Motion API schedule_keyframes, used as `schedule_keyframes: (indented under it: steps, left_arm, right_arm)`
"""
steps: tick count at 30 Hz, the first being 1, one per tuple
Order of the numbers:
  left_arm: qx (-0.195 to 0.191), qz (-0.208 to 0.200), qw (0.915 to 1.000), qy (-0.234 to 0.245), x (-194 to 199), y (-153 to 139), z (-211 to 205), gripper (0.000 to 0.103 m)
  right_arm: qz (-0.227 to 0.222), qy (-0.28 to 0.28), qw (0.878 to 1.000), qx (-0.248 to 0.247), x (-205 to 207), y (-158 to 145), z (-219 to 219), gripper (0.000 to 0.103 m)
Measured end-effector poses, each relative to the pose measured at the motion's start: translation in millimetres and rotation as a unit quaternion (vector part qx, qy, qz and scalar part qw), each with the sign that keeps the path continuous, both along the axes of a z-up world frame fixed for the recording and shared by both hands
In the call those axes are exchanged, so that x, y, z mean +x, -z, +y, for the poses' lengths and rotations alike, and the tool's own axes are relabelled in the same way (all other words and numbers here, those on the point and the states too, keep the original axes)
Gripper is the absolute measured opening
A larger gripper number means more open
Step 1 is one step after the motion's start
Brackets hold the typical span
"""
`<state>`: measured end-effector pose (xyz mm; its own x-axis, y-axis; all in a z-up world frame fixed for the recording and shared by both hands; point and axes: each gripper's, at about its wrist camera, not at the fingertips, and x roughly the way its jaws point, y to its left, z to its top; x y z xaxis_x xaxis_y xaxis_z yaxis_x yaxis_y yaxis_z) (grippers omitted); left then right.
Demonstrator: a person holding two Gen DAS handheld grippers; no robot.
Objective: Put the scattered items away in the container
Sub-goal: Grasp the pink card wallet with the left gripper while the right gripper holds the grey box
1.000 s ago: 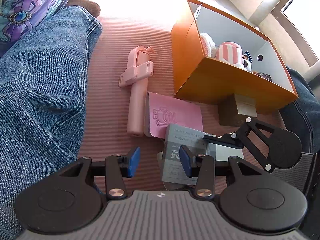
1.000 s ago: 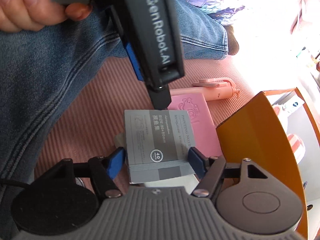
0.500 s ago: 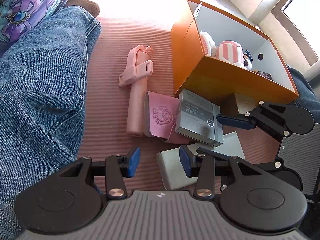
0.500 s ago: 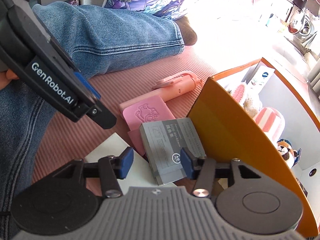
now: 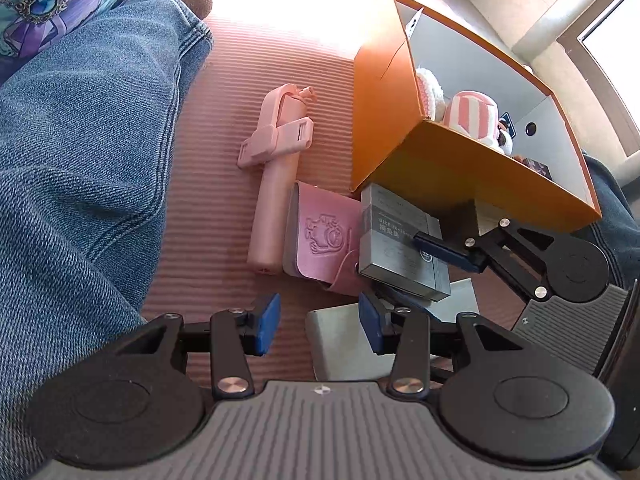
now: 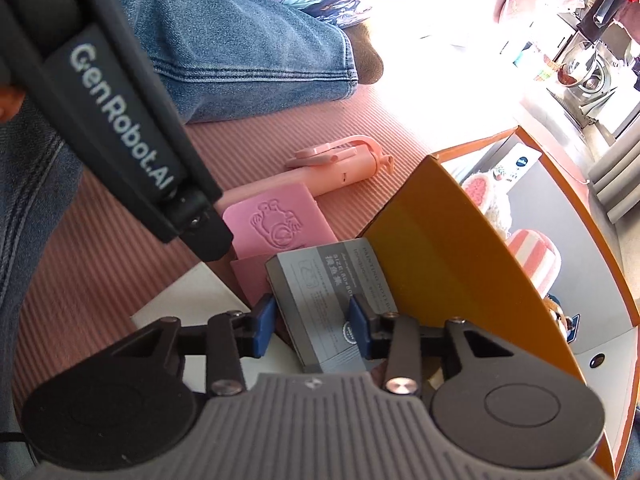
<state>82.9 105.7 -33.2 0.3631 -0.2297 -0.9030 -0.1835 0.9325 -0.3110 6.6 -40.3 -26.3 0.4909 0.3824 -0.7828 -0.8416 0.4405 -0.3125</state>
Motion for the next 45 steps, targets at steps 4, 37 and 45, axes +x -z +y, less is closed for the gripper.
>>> schedule_keyframes:
  steps: [4, 37, 45]
  left_arm:
    - [-0.031, 0.016, 0.9987, -0.037, 8, 10, 4, 0.05]
    - [-0.07, -0.03, 0.9952, -0.061, 30, 15, -19, 0.029]
    - [-0.042, -0.025, 0.9963, -0.071, 37, 24, -18, 0.036]
  right_arm:
    - [-0.045, 0.003, 0.999, 0.008, -8, -7, -10, 0.037]
    - [0.033, 0.089, 0.987, 0.132, 26, -29, -38, 0.016]
    - [0.035, 0.102, 0.988, 0.11, 33, -14, -38, 0.017]
